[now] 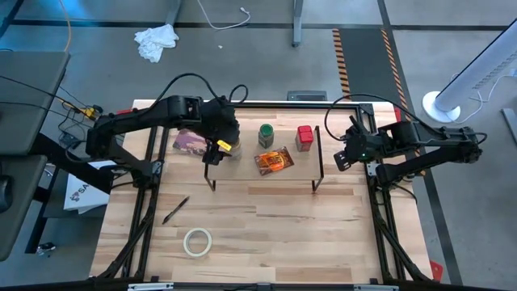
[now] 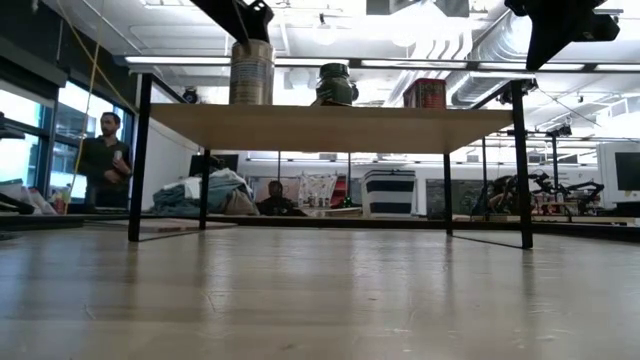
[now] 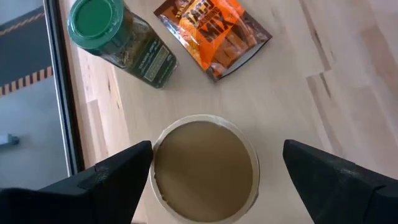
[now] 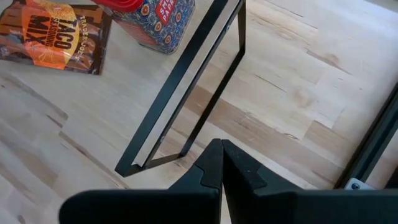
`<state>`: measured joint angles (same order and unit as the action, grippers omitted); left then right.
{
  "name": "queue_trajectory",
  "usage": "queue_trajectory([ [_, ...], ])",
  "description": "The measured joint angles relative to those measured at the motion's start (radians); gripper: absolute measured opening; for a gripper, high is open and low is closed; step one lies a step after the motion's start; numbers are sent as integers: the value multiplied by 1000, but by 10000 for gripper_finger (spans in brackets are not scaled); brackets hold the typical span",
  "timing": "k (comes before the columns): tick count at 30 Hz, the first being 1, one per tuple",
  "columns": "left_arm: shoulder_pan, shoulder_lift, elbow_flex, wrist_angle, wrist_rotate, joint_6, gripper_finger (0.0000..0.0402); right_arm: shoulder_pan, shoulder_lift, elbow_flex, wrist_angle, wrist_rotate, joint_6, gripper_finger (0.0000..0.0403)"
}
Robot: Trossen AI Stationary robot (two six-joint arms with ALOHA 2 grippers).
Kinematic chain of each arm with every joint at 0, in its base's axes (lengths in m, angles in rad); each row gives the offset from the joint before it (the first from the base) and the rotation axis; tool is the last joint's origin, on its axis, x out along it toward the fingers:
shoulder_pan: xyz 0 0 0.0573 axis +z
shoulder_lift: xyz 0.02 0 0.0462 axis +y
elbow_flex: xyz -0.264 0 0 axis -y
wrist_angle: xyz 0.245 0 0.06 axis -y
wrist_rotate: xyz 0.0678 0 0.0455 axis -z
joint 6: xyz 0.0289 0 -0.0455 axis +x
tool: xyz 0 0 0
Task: Shelf spices
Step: Remove the brown seasoning bottle from the shelf
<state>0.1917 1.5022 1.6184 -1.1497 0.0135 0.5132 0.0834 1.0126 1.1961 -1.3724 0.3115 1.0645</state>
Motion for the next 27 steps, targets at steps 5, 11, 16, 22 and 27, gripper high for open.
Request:
queue_trajectory([
  [5, 0, 7, -1, -3, -61, 47, 363, 0, 0, 0, 0, 0, 0, 0],
  [11, 0, 6, 6, 4, -73, 46, 363, 0, 0, 0, 1, 0, 0, 0],
  [16, 1, 12, 6, -22, -27, 35, 363, 0, 0, 0, 1, 0, 5, 0],
  [22, 14, 47, 6, -48, 8, 16, 363, 0, 0, 0, 10, 0, 8, 0],
  [27, 24, 80, 6, -53, 11, 19, 363, 0, 1, 0, 12, 0, 7, 0],
])
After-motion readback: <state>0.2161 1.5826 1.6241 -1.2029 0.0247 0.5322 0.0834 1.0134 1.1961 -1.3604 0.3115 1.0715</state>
